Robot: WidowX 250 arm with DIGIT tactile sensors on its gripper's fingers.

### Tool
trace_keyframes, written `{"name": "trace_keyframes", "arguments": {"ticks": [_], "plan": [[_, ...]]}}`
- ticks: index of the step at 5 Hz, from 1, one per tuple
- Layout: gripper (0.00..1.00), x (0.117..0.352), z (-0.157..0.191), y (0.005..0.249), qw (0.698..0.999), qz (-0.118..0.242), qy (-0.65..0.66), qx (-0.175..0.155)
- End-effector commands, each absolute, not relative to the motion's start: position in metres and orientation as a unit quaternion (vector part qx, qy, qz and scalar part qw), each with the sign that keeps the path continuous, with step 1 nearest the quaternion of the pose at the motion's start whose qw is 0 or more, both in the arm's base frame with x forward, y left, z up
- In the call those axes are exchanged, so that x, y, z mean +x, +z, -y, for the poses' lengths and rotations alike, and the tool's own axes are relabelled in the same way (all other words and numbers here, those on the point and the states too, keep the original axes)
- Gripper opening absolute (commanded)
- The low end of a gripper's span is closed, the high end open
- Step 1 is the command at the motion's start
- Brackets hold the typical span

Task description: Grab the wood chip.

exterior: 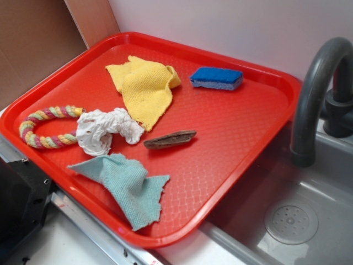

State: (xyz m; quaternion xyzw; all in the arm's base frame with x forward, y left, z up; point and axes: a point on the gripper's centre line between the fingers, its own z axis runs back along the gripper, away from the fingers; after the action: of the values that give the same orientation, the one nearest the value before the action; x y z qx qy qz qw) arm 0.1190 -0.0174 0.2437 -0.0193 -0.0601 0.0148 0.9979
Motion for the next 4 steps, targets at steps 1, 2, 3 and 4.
{"name": "trace_keyframes", "arguments": {"ticks": [1, 2, 3, 4], "plan": [[1.0, 0.119, 0.017, 0.244, 0.998, 0.06, 0.015, -0.019], [1.0, 0.144, 0.022, 0.231, 0.998, 0.051, 0.004, -0.024], [1.0, 0.161, 0.034, 0.216, 0.999, 0.048, -0.014, -0.016], [1.0, 0.181, 0.057, 0.189, 0.998, 0.04, -0.058, -0.002]]}}
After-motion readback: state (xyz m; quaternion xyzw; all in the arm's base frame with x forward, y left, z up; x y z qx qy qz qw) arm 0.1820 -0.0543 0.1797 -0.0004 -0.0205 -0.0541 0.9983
